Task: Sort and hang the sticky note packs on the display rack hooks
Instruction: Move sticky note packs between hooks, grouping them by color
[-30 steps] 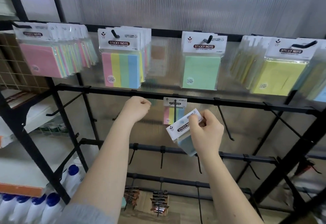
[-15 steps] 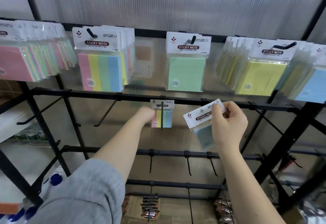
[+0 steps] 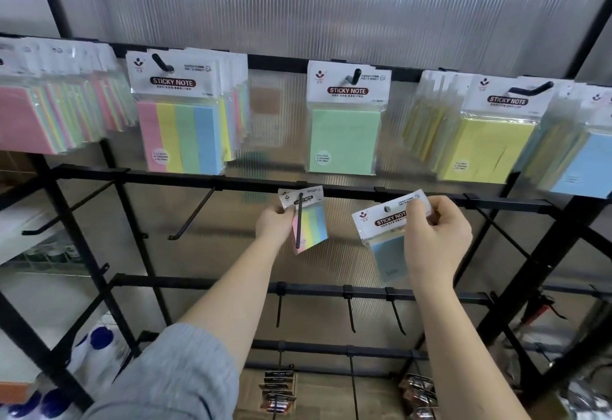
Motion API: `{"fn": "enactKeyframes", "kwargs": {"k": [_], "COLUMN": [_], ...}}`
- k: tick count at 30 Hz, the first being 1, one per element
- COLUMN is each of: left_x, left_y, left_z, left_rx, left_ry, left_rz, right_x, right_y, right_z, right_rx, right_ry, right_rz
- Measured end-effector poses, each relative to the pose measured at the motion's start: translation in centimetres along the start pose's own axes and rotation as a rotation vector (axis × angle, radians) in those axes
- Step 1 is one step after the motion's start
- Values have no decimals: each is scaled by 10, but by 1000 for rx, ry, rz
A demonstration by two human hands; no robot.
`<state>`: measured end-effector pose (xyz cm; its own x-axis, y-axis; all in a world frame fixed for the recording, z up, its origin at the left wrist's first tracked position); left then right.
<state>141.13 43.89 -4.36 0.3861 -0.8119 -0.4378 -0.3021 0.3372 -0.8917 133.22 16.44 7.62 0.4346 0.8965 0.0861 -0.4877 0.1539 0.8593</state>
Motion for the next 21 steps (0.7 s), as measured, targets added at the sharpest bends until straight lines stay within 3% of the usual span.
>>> {"fn": "enactKeyframes", "kwargs": {"k": [3, 7, 21], "left_x": [11, 13, -31], "left_y": [-1, -3, -10], "left_z": [-1, -4, -80], "left_rx": [-33, -18, 229], "left_ry": [126, 155, -222], "left_rz": [-102, -78, 80], "right_x": [-6, -15, -40], "right_y": [-2, -2, 1], "right_z": [2, 2, -9], "right_rx": [9, 18, 92], "right_ry": [-21, -37, -3], "right_rz": [-3, -7, 31]}}
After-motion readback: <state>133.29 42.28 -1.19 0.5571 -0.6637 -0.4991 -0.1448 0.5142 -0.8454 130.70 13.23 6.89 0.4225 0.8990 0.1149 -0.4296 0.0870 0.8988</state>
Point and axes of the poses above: each hand's wrist, its own z-axis towards the middle knuckle, its own x-axis out of the palm, y = z × x, the point moved 8 cm from there along z, towards the middle knuckle, and after that the axes turned 10 degrees about z, right-handed, at the moved point
